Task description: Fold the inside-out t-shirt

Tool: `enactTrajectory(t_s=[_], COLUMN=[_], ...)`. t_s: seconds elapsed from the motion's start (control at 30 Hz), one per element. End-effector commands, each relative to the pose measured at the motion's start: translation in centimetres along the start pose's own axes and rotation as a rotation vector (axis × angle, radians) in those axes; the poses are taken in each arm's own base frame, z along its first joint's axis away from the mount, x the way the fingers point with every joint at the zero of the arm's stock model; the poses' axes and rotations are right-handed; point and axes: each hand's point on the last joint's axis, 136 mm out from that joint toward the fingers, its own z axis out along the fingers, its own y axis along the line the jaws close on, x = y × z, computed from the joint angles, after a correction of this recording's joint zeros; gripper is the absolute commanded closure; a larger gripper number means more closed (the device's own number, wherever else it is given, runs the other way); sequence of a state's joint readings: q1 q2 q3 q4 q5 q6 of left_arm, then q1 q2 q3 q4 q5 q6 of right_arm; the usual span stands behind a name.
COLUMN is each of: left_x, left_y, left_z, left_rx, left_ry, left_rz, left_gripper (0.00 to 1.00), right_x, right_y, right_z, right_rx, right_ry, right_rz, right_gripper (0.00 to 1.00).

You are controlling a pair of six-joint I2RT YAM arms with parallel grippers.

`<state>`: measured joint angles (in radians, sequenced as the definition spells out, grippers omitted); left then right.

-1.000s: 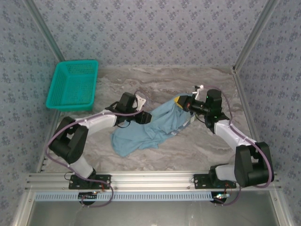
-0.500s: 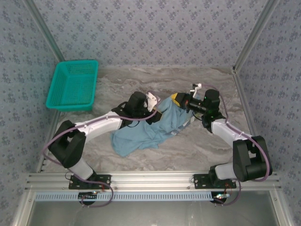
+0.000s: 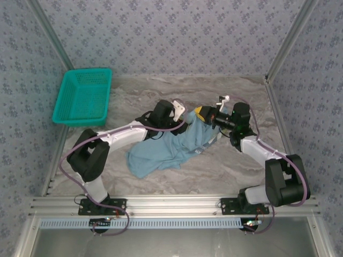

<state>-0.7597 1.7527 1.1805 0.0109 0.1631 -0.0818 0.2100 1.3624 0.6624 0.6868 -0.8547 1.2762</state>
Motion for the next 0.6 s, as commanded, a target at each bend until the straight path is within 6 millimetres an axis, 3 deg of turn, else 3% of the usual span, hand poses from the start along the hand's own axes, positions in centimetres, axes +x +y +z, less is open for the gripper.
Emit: enactTrajectory(t_s=[0.0, 0.2, 0.4, 0.57], left_x=[-1.7, -2.7, -3.5, -4.4], left_y=[-0.2, -2.4, -4.7, -4.4], left_z=[0.2, 0.3, -0.8, -3.6], left_rx=[-0.009, 0.127, 0.358, 0.457], left_ry=[-0.04, -0.069, -0.102, -0.189], left_rz=[0.038, 0.052, 0.02, -0.064], left_gripper=[0.58, 0.7, 0.99, 1.0], right_x=[0.5, 0.4, -0.2, -0.7], right_y=[0.2, 0.2, 0.0, -1.7], right_z=[0.0, 0.0, -0.6, -2.3], right_rx=[-0.019, -0.022, -0.015, 0.101], right_ry=[0.02, 0.014, -0.006, -0.016], right_rz=[-0.003, 0.0, 0.002, -0.036], right_gripper=[1.0, 1.0, 1.0, 1.0])
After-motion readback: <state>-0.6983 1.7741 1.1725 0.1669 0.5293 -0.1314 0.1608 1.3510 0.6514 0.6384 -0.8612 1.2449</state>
